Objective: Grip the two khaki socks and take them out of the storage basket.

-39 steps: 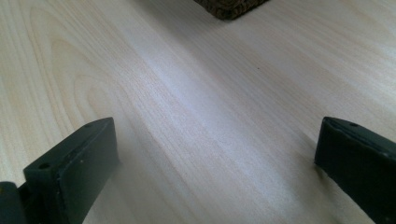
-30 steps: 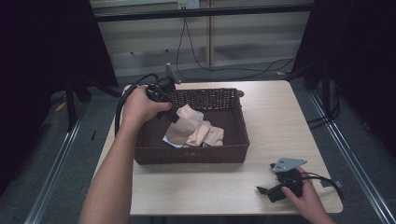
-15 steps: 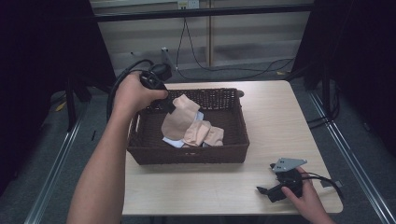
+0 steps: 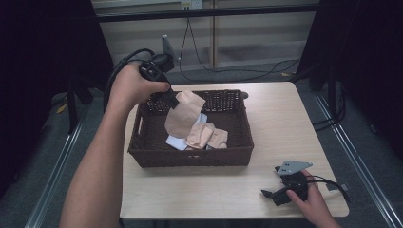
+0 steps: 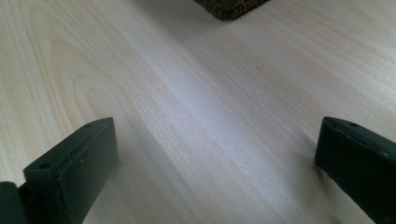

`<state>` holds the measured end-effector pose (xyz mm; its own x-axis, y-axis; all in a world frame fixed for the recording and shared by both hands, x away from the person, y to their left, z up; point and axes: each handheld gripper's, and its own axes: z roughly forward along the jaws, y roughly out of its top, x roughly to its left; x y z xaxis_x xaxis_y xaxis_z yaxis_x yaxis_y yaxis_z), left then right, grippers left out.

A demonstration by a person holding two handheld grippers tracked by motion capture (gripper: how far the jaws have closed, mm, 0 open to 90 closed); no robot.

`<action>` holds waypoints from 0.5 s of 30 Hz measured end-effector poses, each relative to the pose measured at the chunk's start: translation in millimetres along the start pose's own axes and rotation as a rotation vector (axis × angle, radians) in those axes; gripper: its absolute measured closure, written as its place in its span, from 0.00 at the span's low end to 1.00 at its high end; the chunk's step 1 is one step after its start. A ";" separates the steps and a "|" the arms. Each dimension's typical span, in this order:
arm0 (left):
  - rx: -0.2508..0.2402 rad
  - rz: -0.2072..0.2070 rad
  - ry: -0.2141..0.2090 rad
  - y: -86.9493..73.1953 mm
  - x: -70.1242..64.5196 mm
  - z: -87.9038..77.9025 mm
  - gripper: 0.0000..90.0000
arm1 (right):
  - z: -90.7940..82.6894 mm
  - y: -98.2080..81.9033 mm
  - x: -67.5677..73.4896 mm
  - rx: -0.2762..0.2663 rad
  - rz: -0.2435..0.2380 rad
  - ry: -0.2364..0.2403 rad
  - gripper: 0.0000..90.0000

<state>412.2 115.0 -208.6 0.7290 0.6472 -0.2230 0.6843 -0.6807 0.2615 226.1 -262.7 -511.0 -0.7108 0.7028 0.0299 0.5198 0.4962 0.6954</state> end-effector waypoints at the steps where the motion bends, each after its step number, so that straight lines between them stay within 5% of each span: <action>1: -0.006 -0.003 -0.004 -0.5 -0.2 -0.4 0.94 | 0.1 0.0 -0.2 -0.002 -0.003 -0.001 0.00; 15: 0.011 0.034 -0.009 -11.1 -12.3 -3.7 0.94 | 0.2 0.1 0.0 -0.002 0.000 -0.002 0.00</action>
<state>395.6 115.8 -205.3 0.7519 0.6205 -0.2230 0.6593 -0.7061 0.2583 226.2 -262.5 -511.0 -0.7096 0.7041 0.0284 0.5191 0.4952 0.6966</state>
